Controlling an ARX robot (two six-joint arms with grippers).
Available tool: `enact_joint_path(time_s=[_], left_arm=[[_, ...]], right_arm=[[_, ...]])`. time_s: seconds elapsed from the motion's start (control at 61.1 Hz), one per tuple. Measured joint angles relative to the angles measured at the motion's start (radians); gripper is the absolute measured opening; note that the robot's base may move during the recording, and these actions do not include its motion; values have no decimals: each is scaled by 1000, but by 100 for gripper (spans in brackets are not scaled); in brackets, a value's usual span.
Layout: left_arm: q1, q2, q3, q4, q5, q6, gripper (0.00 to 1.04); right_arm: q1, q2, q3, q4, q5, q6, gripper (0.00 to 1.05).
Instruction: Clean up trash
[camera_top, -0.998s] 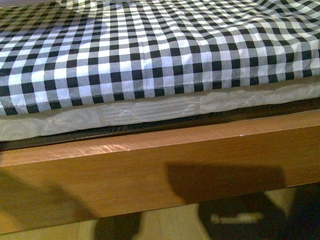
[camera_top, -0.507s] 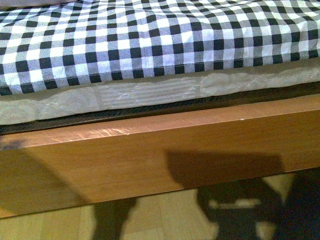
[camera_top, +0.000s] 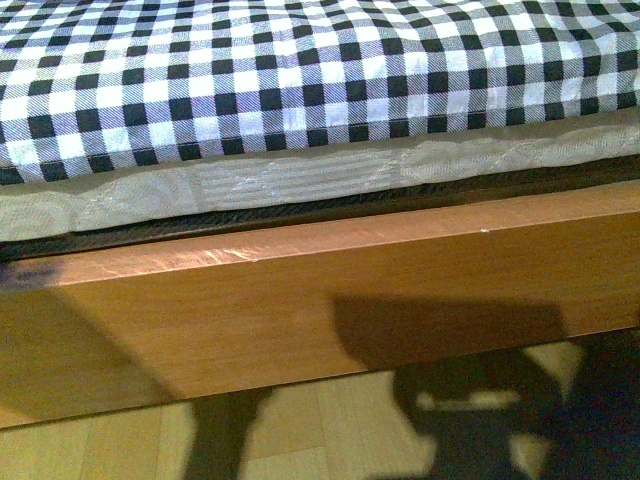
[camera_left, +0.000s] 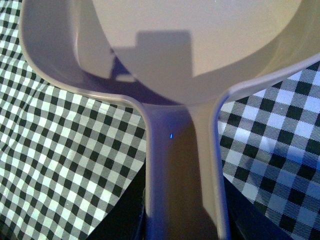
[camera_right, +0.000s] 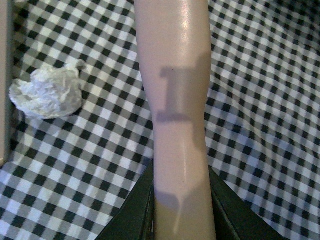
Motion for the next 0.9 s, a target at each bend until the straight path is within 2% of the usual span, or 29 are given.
enact_joint_path(time_s=[0.229, 0.703, 0.9], left_arm=[[14, 1, -15, -8, 3, -1, 25], [16, 45, -23, 1, 21, -20, 25], [13, 50, -24, -3, 23, -23, 25]], right_arm=[[44, 13, 0, -1, 5, 0, 20], [42, 21, -3, -19, 17, 0, 20], [42, -145, -380, 210, 18, 1, 20]])
